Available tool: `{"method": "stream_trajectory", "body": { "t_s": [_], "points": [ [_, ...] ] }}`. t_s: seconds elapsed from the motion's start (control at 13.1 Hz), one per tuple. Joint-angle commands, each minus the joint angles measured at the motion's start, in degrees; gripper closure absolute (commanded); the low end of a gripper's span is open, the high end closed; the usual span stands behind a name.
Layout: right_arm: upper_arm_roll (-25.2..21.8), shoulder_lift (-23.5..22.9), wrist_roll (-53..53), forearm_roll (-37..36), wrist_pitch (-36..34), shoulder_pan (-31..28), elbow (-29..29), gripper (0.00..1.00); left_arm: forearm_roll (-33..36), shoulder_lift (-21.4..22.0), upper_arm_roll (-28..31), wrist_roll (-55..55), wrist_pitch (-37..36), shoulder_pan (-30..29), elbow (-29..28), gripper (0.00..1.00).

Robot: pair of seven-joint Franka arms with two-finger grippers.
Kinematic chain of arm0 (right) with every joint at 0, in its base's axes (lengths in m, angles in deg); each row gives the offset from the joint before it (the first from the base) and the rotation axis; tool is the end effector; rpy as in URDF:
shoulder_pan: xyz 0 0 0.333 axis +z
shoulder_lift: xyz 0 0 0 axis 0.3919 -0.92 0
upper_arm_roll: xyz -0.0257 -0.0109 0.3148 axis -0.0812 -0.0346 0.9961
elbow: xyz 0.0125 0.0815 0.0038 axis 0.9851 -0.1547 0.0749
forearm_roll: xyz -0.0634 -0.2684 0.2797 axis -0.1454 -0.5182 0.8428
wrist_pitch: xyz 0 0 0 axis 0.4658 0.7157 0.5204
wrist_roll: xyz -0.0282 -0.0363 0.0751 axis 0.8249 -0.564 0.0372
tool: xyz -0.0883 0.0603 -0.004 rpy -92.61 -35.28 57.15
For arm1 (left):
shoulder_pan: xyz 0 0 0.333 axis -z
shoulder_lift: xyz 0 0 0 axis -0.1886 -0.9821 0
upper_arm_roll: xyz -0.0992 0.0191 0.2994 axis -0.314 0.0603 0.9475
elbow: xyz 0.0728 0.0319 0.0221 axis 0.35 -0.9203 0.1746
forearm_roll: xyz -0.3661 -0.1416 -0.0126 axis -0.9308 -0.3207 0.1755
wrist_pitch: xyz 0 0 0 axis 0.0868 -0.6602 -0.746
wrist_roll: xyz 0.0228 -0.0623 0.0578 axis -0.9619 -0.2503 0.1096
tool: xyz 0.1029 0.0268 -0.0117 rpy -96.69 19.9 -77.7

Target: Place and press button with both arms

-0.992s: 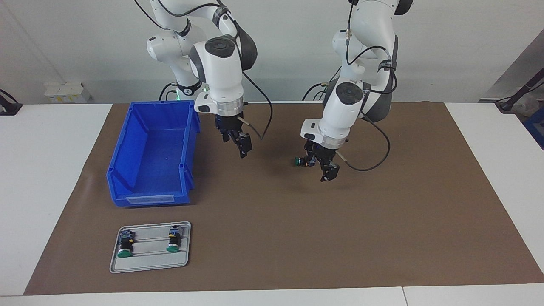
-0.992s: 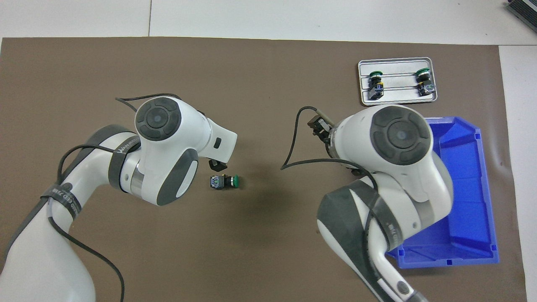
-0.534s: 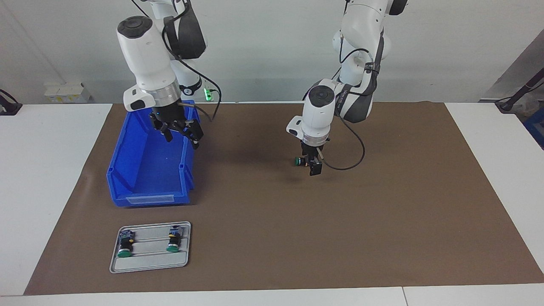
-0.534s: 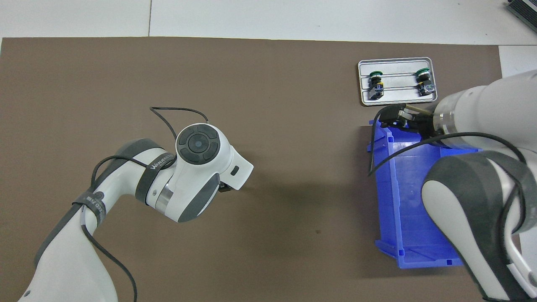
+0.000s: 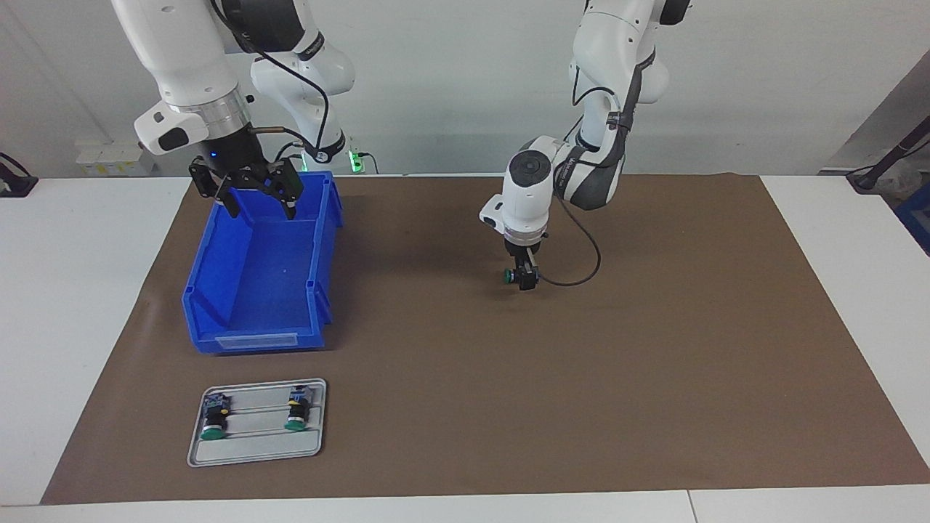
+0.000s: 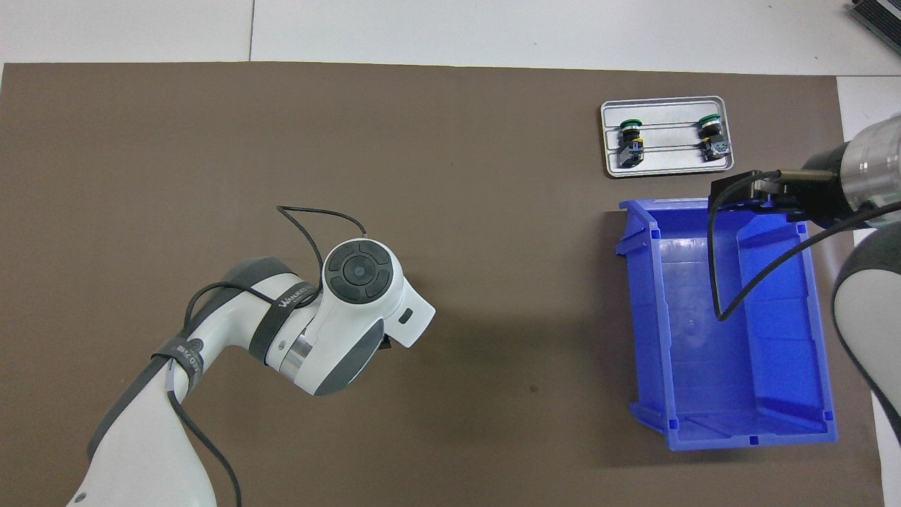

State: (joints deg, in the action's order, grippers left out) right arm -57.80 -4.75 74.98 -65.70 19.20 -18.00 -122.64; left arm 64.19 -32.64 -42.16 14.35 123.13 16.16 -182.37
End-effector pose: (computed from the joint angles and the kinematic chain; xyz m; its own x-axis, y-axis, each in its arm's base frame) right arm 0.5621 0.0555 0.6145 0.9917 -0.1034 0.0761 -0.1004 -0.9941 -0.0420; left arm 0.4688 -0.3366 0.3112 0.0690 -0.9961 -0.0557 -0.9972 -0.0705 0.0265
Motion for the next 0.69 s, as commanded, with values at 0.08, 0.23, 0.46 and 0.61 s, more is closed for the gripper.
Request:
{"method": "stream_trajectory", "body": {
  "t_s": [0.08, 0.23, 0.46, 0.61],
  "points": [
    [0.4, -0.4, 1.6, -0.81, -0.86, 0.02, -0.25, 0.0, 0.83, 1.08, 0.98, 1.42, 7.02, 2.05, -4.09, 0.0],
    [0.83, -0.31, 1.6, -3.71, -0.59, 0.38, -0.51, 0.0, 0.83, 1.07, 0.98, 1.51, 7.03, 2.15, -4.53, 0.0],
    [0.92, -0.22, 1.69, -3.37, -0.59, 0.2, -0.77, 0.0, 0.83, 0.99, 1.07, 1.69, 7.03, 2.23, -5.06, 0.0],
    [1.01, -0.14, 1.77, -2.67, -0.59, -0.15, -1.04, 0.0, 0.83, 1.07, 1.07, 1.78, 7.29, 2.23, -6.02, 0.0]
  ]
}}
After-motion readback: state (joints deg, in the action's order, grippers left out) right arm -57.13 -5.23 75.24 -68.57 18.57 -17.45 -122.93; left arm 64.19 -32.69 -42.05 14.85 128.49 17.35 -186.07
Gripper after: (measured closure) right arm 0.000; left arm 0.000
